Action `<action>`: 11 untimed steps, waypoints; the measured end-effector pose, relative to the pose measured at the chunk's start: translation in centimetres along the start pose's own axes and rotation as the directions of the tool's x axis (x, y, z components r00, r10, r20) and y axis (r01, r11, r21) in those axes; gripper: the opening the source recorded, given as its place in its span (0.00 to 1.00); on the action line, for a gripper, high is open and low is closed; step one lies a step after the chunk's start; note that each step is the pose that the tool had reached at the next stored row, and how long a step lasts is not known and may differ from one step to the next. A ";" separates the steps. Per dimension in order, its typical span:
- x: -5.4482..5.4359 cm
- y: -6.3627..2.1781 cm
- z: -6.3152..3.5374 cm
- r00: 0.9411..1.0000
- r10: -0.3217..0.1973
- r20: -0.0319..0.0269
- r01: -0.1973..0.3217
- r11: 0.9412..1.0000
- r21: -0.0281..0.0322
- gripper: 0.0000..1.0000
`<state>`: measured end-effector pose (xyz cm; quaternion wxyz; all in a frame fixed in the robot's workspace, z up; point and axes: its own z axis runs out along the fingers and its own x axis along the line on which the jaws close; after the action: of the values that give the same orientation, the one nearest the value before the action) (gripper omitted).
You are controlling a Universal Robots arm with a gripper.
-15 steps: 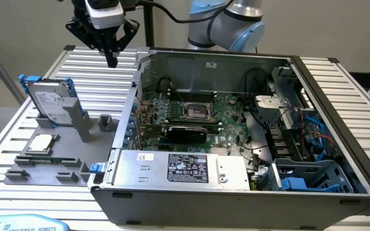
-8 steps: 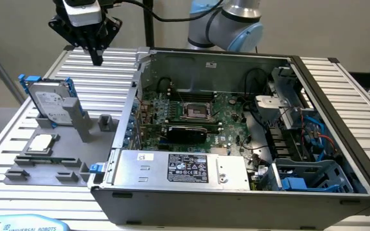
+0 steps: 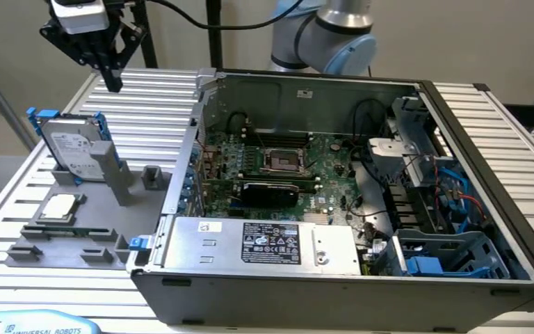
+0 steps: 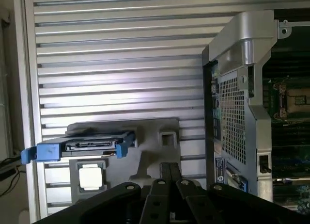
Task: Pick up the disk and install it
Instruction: 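Reach for the disk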
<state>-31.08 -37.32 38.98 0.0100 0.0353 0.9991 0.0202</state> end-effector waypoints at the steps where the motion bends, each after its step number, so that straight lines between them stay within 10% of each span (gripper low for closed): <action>1: 0.5 0.06 0.05 1.000 0.000 0.000 0.000 1.000 0.001 0.11; 11: 5.1 0.57 0.43 1.000 0.000 -0.011 0.000 1.000 0.008 0.11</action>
<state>-36.07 -36.38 38.48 0.0046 0.0354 0.9992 0.0163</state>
